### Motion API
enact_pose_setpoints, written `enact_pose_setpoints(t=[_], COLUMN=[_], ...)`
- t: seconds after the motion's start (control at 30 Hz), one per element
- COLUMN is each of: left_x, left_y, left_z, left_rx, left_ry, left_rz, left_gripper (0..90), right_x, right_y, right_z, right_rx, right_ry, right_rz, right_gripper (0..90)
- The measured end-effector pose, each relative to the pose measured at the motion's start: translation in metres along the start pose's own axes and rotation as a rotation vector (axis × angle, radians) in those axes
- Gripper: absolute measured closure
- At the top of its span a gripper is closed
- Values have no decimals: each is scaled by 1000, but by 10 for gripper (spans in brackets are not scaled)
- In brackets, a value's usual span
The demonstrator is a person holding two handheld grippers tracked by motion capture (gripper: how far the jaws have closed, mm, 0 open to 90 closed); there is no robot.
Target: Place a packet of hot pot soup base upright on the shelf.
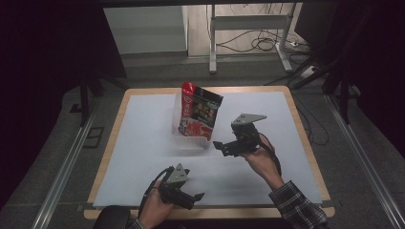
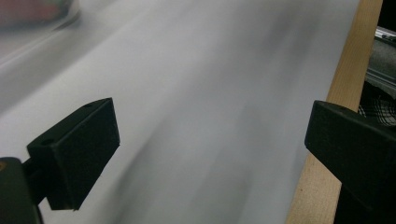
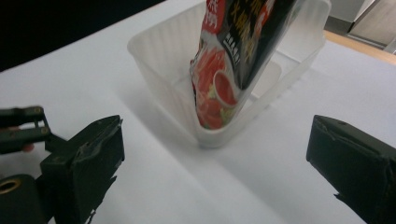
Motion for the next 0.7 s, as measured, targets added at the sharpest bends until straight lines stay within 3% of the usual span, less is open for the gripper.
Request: enact_pose_setpoints(t=[0.3,0.7], left_x=[0,0], left_y=[0,1], left_z=[0,0], left_rx=[-1,-1], left_ry=[3,-1], left_rz=[-2,-2], left_gripper=[30,30], right_x=[17,37], right_y=[-8,-26], right_z=[-8,-3], right_rx=[-2,20], right_ry=[-27,-49], right_rz=[-27,-44], right_gripper=[34,11])
Point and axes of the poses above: each handheld gripper's, and its own axes: y roughly forward along the jaws, x roughly out of its underside, z roughly to its right, the point moved 9 cm from there along y, roughly forward along the jaws, and after that the axes turned 10 degrees about z, right-handed, at the moved point
